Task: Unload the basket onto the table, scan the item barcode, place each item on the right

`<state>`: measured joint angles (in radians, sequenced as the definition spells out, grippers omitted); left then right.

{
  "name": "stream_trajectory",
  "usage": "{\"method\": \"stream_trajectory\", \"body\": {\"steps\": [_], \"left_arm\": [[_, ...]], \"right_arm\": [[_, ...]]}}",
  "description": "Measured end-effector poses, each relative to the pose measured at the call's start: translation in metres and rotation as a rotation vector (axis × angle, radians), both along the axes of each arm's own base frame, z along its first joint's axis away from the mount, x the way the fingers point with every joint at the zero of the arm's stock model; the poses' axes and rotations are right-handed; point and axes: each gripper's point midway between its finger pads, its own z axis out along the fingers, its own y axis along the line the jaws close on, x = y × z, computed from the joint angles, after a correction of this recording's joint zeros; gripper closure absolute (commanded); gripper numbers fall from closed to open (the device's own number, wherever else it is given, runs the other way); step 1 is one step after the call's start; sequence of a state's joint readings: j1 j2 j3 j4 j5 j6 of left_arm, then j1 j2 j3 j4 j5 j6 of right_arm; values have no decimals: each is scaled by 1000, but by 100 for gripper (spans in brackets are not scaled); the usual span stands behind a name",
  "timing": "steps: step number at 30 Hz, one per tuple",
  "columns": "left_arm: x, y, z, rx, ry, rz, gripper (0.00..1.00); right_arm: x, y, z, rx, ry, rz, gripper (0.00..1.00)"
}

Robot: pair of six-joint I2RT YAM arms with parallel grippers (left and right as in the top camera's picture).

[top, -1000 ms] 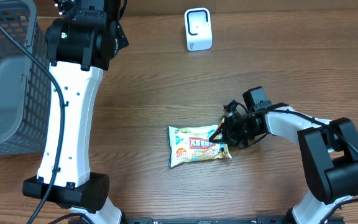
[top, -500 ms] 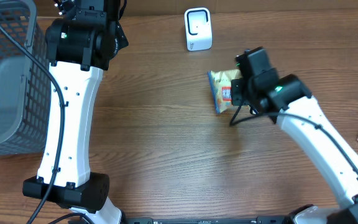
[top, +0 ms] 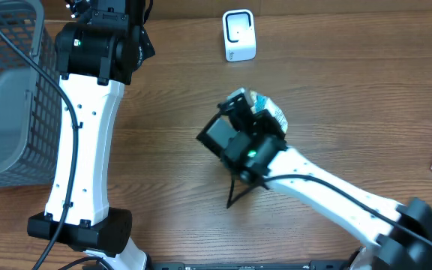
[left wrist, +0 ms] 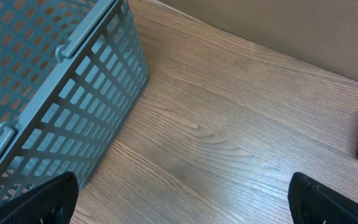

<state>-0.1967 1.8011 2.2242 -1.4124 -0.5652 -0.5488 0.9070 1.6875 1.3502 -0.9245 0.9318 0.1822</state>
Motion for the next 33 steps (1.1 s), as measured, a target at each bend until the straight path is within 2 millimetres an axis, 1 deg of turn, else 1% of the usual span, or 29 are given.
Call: {"method": "stream_trajectory", "body": {"steps": [6, 7, 8, 9, 10, 11, 12, 13, 15, 16, 17, 18, 19, 20, 22, 24, 25, 28, 30, 32, 33], "left_arm": [[0, 0, 0, 0, 1, 0, 0], [0, 0, 0, 0, 0, 0, 0], [0, 0, 0, 0, 1, 0, 0], [0, 0, 0, 0, 0, 0, 0], [0, 0, 0, 0, 0, 0, 0], [0, 0, 0, 0, 0, 0, 0], [0, 0, 0, 0, 0, 0, 0], [0, 0, 0, 0, 0, 0, 0], [0, 0, 0, 0, 0, 0, 0], [0, 0, 0, 0, 0, 0, 0], [0, 0, 0, 0, 0, 0, 0], [0, 0, 0, 0, 0, 0, 0], [0, 0, 0, 0, 0, 0, 0], [0, 0, 0, 0, 0, 0, 0], [0, 0, 0, 0, 0, 0, 0], [0, 0, 0, 0, 0, 0, 0], [0, 0, 0, 0, 0, 0, 0], [0, 0, 0, 0, 0, 0, 0], [0, 0, 0, 0, 0, 0, 0], [0, 0, 0, 0, 0, 0, 0], [0, 0, 0, 0, 0, 0, 0]], "right_arm": [[5, 1, -66, -215, 83, -1, 96], [3, 2, -76, -260, 97, 10, 92], [-1, 6, -81, -279, 103, 24, 80], [-6, 13, -84, -286, 108, 46, 57], [-19, 30, -90, -270, 123, 97, 50], [-31, 47, -96, -236, 146, 142, 37], [-42, 61, -102, -197, 170, 181, 31], [-54, 77, -107, -148, 191, 218, 20], [-82, 112, -119, -40, 243, 297, 8], [-94, 126, -123, 10, 263, 325, 4], [-109, 138, -126, 48, 293, 356, 0], [-126, 147, -129, 84, 331, 370, 0], [-130, 149, -129, 94, 343, 370, 0], [-139, 153, -128, 121, 376, 360, 0], [-147, 157, -121, 171, 426, 324, 0], [-149, 165, -107, 247, 468, 269, 0], [-149, 169, -95, 302, 493, 224, 0], [-140, 173, -64, 457, 551, 88, 0], [-130, 168, -51, 542, 579, 0, 0], [-118, 152, -40, 619, 609, -110, 0], [-108, 139, -36, 658, 622, -186, 0]]}}
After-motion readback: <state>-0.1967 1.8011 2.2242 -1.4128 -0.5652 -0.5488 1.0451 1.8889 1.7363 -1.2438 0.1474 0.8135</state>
